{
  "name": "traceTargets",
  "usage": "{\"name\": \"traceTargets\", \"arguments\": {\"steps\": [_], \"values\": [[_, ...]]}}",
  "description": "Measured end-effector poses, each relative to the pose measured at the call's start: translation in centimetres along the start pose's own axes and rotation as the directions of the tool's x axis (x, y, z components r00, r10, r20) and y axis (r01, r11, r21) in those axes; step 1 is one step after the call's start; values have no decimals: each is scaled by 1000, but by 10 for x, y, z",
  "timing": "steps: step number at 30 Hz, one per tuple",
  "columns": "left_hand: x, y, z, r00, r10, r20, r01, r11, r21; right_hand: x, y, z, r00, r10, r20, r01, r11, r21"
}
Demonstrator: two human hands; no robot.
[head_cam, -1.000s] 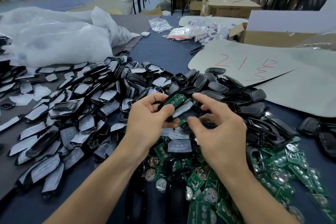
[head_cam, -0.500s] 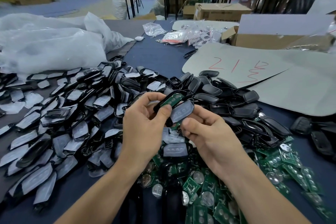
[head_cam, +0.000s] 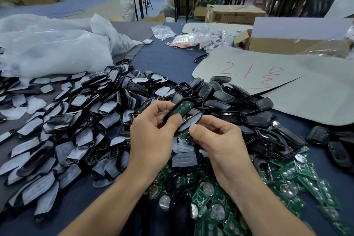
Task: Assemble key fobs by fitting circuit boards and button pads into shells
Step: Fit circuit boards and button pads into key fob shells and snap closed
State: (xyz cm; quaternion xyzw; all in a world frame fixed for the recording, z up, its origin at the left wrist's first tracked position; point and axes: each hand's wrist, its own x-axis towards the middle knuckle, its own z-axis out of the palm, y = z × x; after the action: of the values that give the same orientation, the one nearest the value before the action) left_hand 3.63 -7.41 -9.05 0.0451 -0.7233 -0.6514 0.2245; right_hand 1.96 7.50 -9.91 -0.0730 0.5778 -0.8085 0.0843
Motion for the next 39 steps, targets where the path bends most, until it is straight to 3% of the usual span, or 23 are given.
{"name": "traceTargets", "arguments": {"steps": [4,11,16,23,28,31,33,39], "values": [[4,0,-2,996,-43,-81,32,991,-132,0,3,2,988,-37,-153,13,988,-154],[-1,-5,6,999,-52,0,52,996,-79,1,8,8,977,-45,-208,-11,965,-263],[7,-8,-2,989,-137,-60,129,983,-129,3,6,5,971,-42,-235,-4,981,-193],[5,-3,-1,956,-275,104,290,936,-198,3,2,3,965,-100,-242,70,989,-131],[2,-1,4,955,-272,122,292,935,-202,1,3,4,915,-230,-331,69,899,-433],[2,-2,6,950,-297,94,311,920,-240,-8,0,9,887,-373,-274,92,723,-685],[3,-3,7,938,-334,92,346,895,-283,-14,-2,13,882,-423,-209,140,657,-741],[8,-5,6,908,-410,84,412,840,-354,-15,-1,16,956,-267,-124,117,730,-673]]}}
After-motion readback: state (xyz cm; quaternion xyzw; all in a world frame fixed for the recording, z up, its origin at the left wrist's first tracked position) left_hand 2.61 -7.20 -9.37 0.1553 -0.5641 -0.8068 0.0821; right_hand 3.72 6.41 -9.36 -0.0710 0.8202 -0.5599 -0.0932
